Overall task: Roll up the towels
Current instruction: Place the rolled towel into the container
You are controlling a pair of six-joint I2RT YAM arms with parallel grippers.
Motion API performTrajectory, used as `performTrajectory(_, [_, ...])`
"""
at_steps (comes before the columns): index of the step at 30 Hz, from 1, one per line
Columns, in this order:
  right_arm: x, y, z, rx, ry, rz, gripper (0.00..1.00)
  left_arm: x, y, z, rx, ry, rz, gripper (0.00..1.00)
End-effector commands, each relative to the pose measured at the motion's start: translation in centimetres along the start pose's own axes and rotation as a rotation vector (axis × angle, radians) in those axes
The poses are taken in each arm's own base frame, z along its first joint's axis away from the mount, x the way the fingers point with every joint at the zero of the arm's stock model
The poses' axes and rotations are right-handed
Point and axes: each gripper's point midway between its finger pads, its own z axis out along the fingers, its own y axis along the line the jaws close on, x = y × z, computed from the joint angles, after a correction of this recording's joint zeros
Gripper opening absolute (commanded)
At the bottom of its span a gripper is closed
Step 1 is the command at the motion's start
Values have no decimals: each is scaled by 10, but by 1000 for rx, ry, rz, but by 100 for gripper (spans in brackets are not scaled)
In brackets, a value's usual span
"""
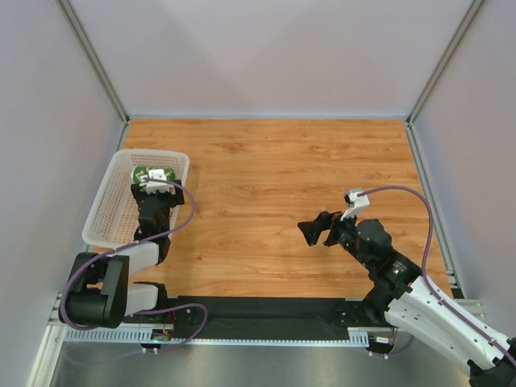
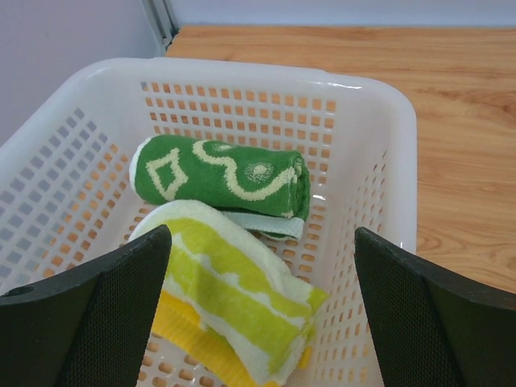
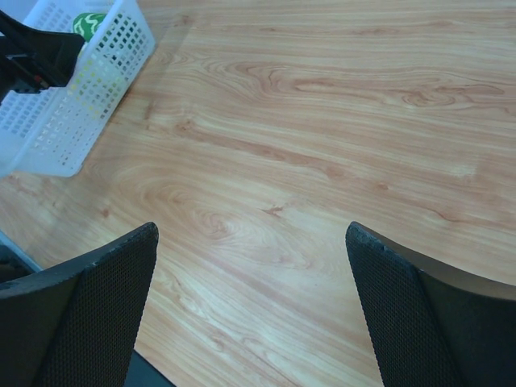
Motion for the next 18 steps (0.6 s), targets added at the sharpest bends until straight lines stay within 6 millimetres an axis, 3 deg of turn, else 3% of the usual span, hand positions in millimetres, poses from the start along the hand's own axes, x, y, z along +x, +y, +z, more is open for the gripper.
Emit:
performTrajectory(1, [-9,-13,8,59,-79,-16,100,15,-6,-4,54,42,-18,100])
performTrajectory(2, [-5,-16,10,67,-77,-15,100,-2,-6,-2,55,-49,-38,100])
performTrajectory(3, [-7,-16,12,68,-89,-12,100,12,-11,-5,87,-32,-11,99])
performTrajectory(4, [-5,-19,14,85,-85,-10,100,11,-15,-6,107,-31,-2,99])
performTrajectory(5, [-7,-19,15,90,-89,-10,100,23,-20,-8,141,38,15,99])
performTrajectory(9, [-7,-26,20,133,-83,-27,100,14,-16,-6,114,-6,2,100])
performTrajectory(18, [-17,-76,33,388,-125,-112,100,15,-17,-5,118,2,4,100])
